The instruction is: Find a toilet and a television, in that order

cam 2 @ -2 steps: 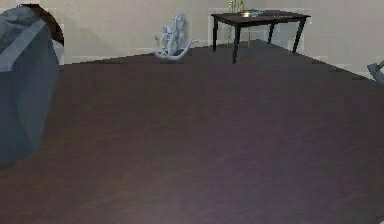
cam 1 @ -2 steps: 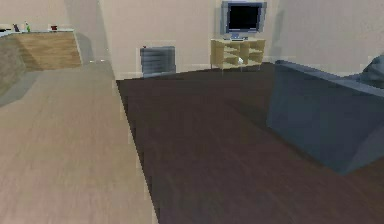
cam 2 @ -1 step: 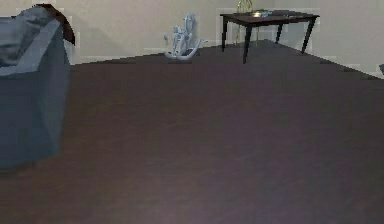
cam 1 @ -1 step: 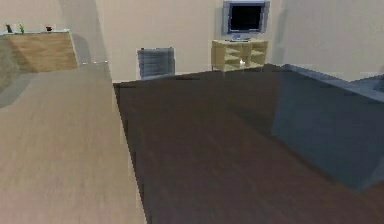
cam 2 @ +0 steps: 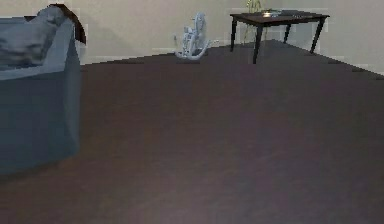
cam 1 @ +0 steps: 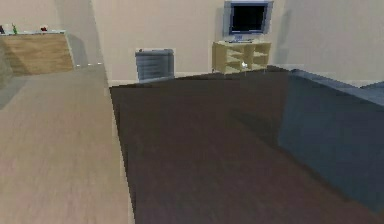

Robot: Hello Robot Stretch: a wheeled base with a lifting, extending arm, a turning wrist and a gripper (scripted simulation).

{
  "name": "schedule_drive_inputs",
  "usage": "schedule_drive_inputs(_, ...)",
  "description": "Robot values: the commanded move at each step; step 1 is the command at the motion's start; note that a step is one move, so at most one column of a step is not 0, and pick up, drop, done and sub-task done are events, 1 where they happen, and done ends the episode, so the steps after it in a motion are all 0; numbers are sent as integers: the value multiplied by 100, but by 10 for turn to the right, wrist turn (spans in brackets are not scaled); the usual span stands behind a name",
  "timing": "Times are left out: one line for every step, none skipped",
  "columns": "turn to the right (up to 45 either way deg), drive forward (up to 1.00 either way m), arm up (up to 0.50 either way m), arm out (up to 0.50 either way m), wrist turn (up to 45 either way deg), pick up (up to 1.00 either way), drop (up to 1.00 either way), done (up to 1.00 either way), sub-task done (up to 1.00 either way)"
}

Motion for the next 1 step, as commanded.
schedule_drive_inputs(60, 0, 0, 0, 0, 0, 0, 0, 0)
